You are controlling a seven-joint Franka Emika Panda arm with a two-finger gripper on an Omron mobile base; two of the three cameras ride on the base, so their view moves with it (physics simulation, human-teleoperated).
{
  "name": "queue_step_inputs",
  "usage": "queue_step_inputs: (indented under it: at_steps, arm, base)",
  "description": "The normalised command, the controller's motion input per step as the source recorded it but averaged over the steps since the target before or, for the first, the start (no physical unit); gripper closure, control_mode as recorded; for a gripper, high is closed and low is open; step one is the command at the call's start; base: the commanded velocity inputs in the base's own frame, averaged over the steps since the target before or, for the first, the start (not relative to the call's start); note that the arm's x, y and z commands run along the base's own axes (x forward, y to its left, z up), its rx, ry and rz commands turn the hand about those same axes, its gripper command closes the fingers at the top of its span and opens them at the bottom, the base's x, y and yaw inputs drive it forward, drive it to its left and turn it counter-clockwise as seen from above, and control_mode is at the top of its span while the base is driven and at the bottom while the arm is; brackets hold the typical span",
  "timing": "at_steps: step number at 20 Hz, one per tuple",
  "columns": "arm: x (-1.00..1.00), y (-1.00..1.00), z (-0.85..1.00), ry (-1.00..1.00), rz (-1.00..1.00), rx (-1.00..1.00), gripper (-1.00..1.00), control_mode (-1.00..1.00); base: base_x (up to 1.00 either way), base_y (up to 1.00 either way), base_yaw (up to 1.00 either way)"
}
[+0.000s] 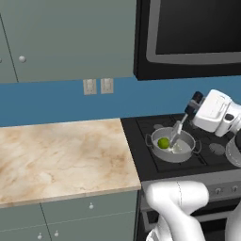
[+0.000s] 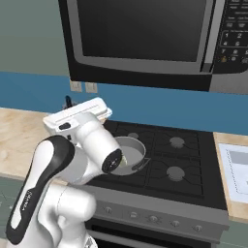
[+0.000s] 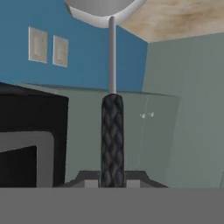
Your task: Put the garlic and lime in the pot. Retrieve the spatula and lightly stir the vegetables in the pot.
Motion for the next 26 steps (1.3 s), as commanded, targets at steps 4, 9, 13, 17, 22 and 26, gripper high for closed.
queue_step_inputs:
  at_steps: [4,9,13,17,22,26]
  arm:
    - [0.22,-0.59,-0.35,0.0,-0.07,0.02,1.0,-1.0]
    - [0.38,-0.6,-0.25,0.0,-0.05,0.02,1.0,-1.0]
    - [0.42,-0.51,-0.3,0.0,-0.03,0.03,1.0,-1.0]
    - [0.29,-0.45,-0.36,0.0,-0.01,0.13,1.0,-1.0]
    - [0.36,-0.27,-0.44,0.01,0.0,0.14,1.0,-1.0]
    - [0.52,-0.26,-0.22,0.0,0.0,0.08,1.0,-1.0]
  base:
    - [0.0,0.0,0.0]
    - [0.0,0.0,0.0]
    - [0.0,0.0,0.0]
    - [0.0,0.0,0.0]
    - [0.0,0.0,0.0]
    - [0.0,0.0,0.0]
